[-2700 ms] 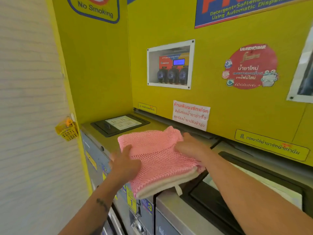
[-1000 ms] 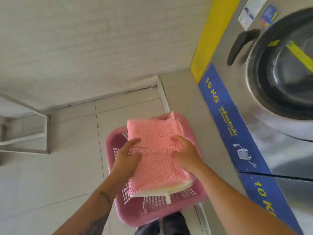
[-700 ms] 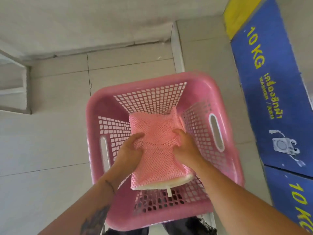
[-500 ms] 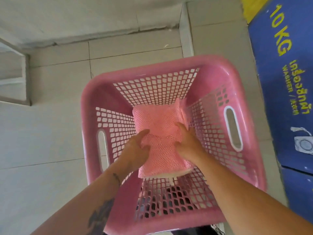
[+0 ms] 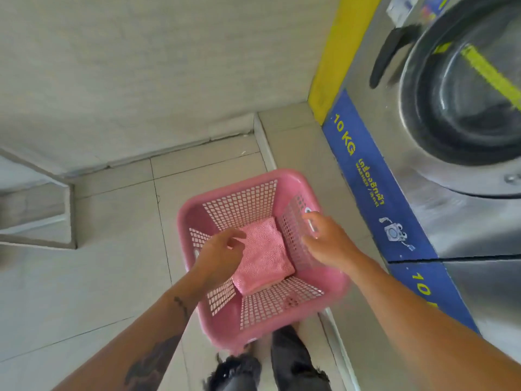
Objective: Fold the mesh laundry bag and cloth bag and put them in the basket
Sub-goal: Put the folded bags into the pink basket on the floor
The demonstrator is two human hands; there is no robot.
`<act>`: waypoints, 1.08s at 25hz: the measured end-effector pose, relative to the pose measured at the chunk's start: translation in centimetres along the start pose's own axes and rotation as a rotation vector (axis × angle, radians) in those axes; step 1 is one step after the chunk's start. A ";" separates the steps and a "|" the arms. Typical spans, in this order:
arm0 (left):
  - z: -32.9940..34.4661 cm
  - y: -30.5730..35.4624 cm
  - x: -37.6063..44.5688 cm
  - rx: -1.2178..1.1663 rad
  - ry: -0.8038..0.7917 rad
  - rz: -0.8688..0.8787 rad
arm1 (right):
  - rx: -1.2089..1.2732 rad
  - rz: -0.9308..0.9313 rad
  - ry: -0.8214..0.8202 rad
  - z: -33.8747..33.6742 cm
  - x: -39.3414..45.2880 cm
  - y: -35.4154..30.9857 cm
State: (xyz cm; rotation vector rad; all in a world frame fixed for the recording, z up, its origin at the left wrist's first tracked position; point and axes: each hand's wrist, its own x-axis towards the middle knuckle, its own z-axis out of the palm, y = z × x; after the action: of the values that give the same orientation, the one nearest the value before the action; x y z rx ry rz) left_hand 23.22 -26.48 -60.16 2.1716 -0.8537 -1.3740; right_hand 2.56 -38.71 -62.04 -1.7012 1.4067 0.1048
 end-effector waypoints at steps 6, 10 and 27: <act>-4.7 11.8 -11.8 0.074 -0.073 0.377 | 0.194 0.001 0.298 -9.2 -15.8 -5.9; -4.1 21.1 -19.7 -0.057 -0.266 0.589 | 0.186 -0.040 0.532 -16.6 -27.9 -7.9; 22.7 48.4 -52.0 0.091 -1.003 1.312 | 0.003 0.118 1.499 -36.1 -71.2 6.2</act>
State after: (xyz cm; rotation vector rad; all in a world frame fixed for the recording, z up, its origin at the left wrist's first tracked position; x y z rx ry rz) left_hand -27.04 -25.75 -5.07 0.3737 -2.1112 -1.4775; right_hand -43.75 -9.41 -3.65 -1.6347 2.4785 -1.3531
